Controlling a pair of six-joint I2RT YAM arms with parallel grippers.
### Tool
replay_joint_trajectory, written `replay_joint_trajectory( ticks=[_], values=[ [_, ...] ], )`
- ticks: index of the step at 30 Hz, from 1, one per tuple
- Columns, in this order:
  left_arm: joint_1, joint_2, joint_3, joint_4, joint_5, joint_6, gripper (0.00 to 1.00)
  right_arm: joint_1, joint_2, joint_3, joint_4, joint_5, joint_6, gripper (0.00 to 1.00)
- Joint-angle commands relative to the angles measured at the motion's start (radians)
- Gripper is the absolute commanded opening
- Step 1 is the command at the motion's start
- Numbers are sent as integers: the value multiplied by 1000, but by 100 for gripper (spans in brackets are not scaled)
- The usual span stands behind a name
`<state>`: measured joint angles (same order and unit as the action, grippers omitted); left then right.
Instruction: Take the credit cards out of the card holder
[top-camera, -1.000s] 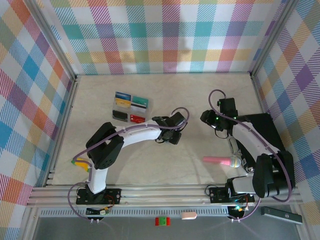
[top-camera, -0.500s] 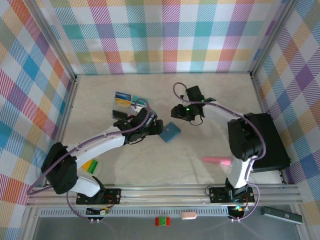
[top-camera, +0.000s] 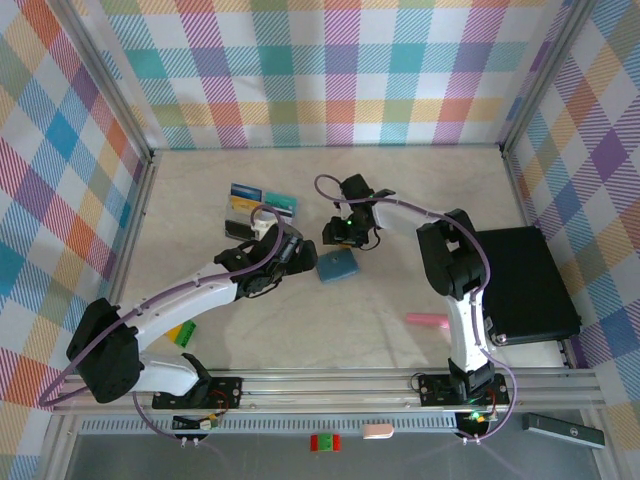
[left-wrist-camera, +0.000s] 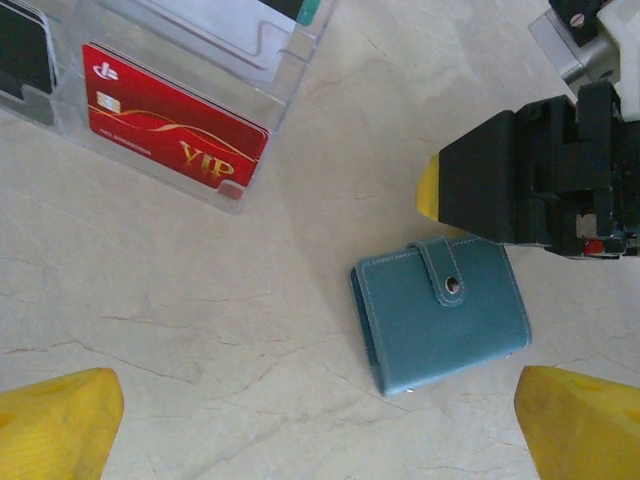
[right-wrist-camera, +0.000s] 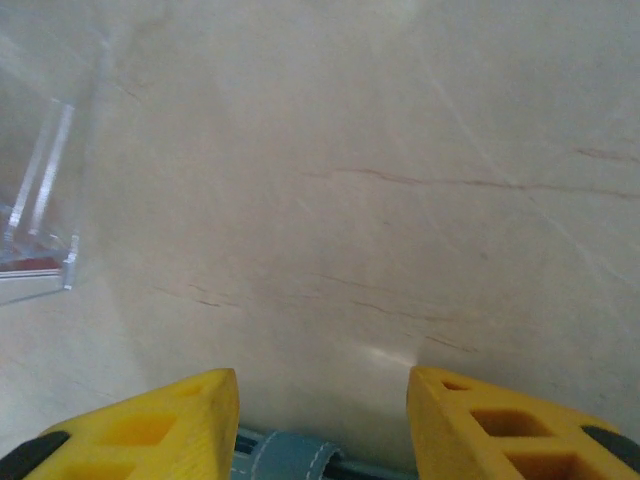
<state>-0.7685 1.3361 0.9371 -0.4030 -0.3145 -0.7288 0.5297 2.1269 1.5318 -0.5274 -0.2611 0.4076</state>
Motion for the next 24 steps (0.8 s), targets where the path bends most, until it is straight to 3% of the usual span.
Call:
replay_joint_trajectory(
  ticks=[1, 15, 24],
  values=[
    [8, 23, -26, 46, 69, -44, 100, -7, -74, -65, -97, 25, -26, 48],
    [8, 137, -113, 282, 384, -244, 85, -7, -295, -387, 29, -271, 164, 47],
    [20, 216, -142, 348, 461, -300, 67, -5, -295, -449, 62, -275, 176, 35]
  ],
)
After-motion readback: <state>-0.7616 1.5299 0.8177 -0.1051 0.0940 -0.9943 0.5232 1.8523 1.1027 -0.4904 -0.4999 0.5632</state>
